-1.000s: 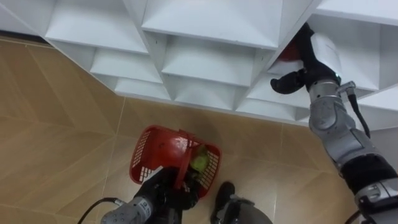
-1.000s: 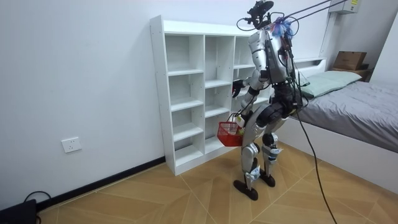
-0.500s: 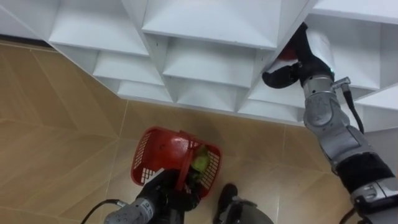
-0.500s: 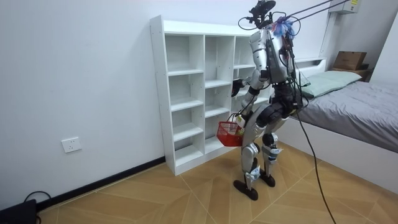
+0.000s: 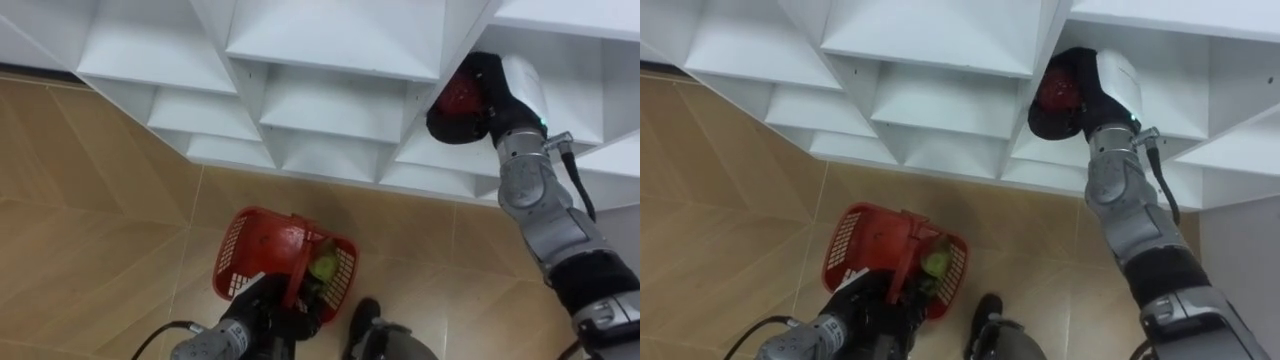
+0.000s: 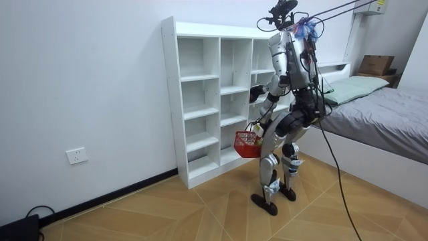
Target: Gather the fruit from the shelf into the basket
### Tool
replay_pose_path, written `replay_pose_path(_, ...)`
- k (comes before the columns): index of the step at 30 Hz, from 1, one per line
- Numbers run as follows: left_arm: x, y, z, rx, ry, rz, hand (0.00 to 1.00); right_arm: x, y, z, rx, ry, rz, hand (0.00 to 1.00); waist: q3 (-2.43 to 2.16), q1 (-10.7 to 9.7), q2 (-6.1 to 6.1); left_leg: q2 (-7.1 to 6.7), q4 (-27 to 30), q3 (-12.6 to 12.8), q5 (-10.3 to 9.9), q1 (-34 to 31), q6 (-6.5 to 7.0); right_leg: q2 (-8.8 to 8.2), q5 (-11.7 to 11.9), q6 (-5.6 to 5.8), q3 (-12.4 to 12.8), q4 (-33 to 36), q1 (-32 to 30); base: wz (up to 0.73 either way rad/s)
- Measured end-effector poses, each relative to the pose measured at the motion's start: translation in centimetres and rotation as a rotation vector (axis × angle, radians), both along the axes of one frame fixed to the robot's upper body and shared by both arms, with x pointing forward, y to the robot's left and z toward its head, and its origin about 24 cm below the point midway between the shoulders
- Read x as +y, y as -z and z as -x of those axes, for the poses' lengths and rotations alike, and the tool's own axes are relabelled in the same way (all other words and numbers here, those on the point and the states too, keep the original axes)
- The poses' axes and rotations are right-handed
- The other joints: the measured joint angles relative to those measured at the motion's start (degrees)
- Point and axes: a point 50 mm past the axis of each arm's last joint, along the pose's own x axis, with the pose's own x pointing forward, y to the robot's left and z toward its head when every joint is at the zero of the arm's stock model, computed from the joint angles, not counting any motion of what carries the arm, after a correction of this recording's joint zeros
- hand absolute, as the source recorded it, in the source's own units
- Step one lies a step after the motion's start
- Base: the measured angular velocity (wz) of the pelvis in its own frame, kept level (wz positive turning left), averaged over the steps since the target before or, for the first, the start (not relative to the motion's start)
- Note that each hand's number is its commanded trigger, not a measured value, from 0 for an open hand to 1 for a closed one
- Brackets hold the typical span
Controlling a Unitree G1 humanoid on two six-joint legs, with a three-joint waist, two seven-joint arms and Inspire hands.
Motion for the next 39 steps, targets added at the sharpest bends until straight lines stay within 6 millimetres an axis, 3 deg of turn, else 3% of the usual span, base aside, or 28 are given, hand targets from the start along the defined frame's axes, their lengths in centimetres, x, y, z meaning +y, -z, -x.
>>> replay_pose_path(13, -0.1, -0.1, -0.1, -0.004, -0.001, 0.000, 1.00, -0.3, 0.3, 0.0, 0.022, 0.010, -0.036, 1.00, -0.01, 0.00, -0.01, 0.04, -0.07, -0.12, 0.00, 0.08, 0.00, 0.04, 0.03, 0.01, -0.26, -0.33, 0.31, 0.00)
replay_pose_path(18, -0.2, -0.1, -0.1, -0.005, -0.002, 0.005, 1.00, -0.3, 0.9, 0.1, 0.050, 0.016, -0.053, 1.00, -0.16, 0.07, 0.09, 0.42, -0.10, -0.33, 0.00, 0.72, 0.00, 0.86, 0.79, 0.14, -0.89, -2.44, 2.16, 0.00)
replay_pose_path(26, -0.2, -0.2, -0.3, -0.010, -0.001, 0.006, 1.00, -0.4, 2.0, 0.4, 0.102, 0.042, -0.184, 1.00, -0.23, -0.06, 0.19, 0.81, -0.46, -0.35, 0.00, 1.57, 0.01, 1.07, 1.08, 0.22, -1.27, -3.47, 3.49, 0.00)
replay_pose_path(30, -0.1, -0.2, -0.3, -0.007, -0.021, 0.020, 1.00, -0.1, 2.3, 0.6, 0.125, 0.018, -0.217, 1.00, -0.46, 0.17, 0.45, 1.27, -0.90, -0.02, 0.00, 2.19, 0.00, 1.65, 1.64, 0.15, -0.61, -4.36, 3.89, -0.11)
replay_pose_path(39, 0.7, -0.1, -0.3, 0.005, -0.105, 0.062, 1.00, 1.2, 4.9, 3.1, 0.239, -0.076, -0.346, 1.00, -1.10, -0.22, 1.40, 1.39, -2.37, 1.90, 0.02, 5.15, 0.00, 1.81, 1.87, 0.36, 0.74, -5.11, 5.78, -0.08)
